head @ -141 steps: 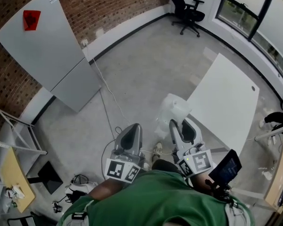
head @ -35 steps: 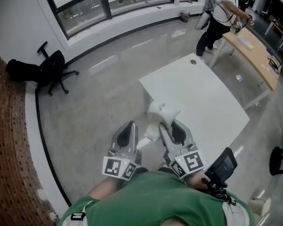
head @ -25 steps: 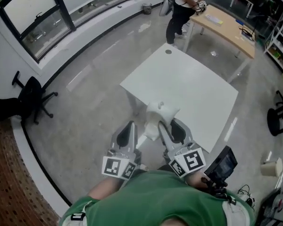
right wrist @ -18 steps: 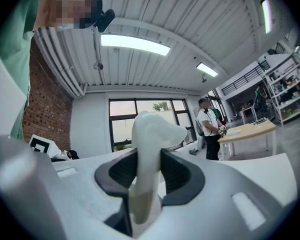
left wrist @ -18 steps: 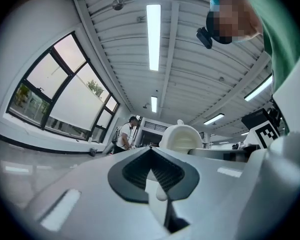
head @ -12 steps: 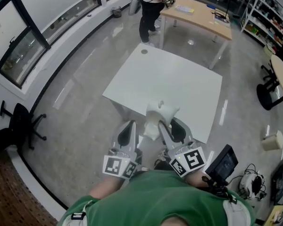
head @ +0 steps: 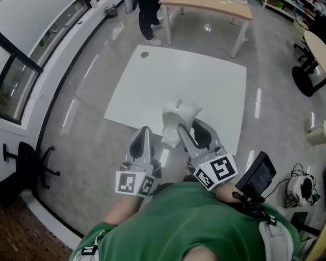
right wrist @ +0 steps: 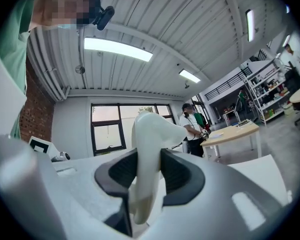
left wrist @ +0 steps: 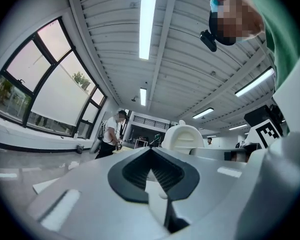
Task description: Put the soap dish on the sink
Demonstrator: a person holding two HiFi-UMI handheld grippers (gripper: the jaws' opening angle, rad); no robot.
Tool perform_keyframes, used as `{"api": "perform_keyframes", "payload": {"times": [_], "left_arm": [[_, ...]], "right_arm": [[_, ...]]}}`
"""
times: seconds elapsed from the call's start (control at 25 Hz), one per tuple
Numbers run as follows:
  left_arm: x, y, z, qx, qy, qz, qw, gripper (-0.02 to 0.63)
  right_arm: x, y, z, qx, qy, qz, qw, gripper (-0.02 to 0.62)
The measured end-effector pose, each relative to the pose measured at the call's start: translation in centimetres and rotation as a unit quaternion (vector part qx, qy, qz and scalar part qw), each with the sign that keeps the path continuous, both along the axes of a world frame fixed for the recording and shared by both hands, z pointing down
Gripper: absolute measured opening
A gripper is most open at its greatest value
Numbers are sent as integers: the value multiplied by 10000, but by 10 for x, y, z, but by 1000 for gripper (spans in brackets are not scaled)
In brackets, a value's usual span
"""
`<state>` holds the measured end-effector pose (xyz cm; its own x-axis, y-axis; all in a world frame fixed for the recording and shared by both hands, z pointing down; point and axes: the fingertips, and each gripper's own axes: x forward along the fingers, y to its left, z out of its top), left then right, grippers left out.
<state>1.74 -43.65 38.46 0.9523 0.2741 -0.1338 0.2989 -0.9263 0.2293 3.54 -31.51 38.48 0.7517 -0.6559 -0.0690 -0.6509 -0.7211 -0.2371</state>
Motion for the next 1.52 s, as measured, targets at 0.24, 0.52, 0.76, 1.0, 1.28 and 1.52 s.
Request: {"api": "perform_keyframes", "payload": {"times": [0.24, 0.52, 0.76, 1.0, 1.28, 1.52], "left_arm": [[39, 39, 12, 59, -162, 139, 9998, 6], [76, 57, 23, 38, -302, 482, 9984, 6], [111, 47, 34, -57, -402, 904, 9951, 6], [143, 26, 38, -163, -450, 1379, 9893, 6], [167, 25, 50, -131, -568, 1893, 9802, 6], [189, 40, 63, -71, -704, 2027, 9767, 6]], "right_arm": [[36, 37, 9, 24, -102, 151, 9998, 130], [64, 57, 23, -57, -296, 493, 9983, 130], [93, 52, 30, -138, -435, 986, 9941, 130], [116, 36, 33, -202, -562, 1457, 9875, 130], [131, 31, 50, -217, -862, 1751, 9805, 130], [149, 44, 63, -260, -1104, 1803, 9770, 130]]}}
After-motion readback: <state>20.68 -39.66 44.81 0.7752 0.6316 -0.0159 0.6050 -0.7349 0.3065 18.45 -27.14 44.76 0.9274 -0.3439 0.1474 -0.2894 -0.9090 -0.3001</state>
